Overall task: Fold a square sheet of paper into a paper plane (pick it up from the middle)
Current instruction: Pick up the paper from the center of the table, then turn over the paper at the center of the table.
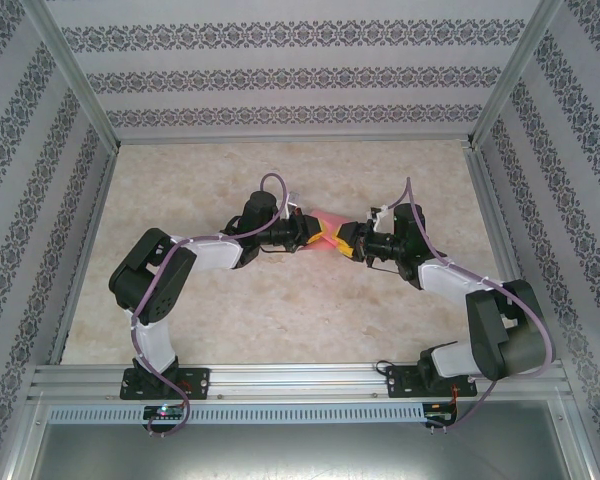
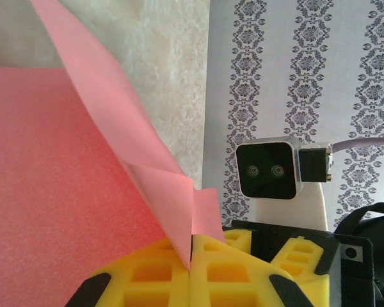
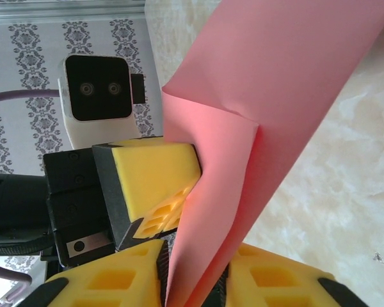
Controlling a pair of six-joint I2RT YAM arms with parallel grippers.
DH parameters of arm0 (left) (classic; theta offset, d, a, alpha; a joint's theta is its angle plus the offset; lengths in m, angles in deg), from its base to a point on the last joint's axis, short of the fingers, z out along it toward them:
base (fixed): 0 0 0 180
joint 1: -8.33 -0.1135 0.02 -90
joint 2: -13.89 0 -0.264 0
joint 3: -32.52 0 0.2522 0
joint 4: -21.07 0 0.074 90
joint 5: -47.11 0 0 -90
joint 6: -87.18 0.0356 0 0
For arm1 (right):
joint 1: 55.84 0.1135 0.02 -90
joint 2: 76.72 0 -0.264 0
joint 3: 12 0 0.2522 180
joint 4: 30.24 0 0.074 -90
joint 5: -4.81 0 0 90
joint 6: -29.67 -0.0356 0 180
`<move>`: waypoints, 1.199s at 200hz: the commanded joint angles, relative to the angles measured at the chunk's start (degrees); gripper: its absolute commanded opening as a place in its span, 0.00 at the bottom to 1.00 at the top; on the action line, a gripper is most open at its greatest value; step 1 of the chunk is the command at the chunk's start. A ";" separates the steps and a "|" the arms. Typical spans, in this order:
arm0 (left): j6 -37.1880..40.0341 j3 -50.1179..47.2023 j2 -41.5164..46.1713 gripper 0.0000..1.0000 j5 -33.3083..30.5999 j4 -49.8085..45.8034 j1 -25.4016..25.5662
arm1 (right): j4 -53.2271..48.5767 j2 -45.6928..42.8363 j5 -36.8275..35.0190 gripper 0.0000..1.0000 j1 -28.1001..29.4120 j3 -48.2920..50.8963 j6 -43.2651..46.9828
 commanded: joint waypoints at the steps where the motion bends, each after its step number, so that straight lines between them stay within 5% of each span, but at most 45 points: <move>1: -0.36 -0.60 2.17 0.08 0.08 3.04 0.01 | -1.00 -1.38 0.08 0.23 -0.38 -0.75 1.44; 46: -0.20 -0.77 2.52 0.14 0.44 2.80 -0.06 | -6.70 -2.51 -0.69 0.14 -0.62 -1.86 4.94; 87: 4.34 -0.21 5.60 0.35 0.33 -3.39 -1.06 | -27.94 -5.57 -5.62 0.01 -0.98 -7.72 19.27; 124: 13.18 1.66 10.84 0.46 -0.35 -15.77 -2.66 | -50.14 -6.43 -16.85 0.00 -0.70 -15.59 35.26; 157: 18.81 2.48 14.71 0.50 -0.60 -23.70 -4.30 | -67.64 -6.14 -36.91 0.00 2.78 -23.95 45.60; 206: 20.51 -0.46 18.75 0.51 0.29 -26.17 -7.43 | -82.71 0.36 -58.32 0.00 11.48 -34.84 50.83; 240: 21.53 -4.41 22.49 0.52 0.84 -28.03 -8.32 | -89.66 10.74 -66.26 0.02 19.06 -42.56 50.10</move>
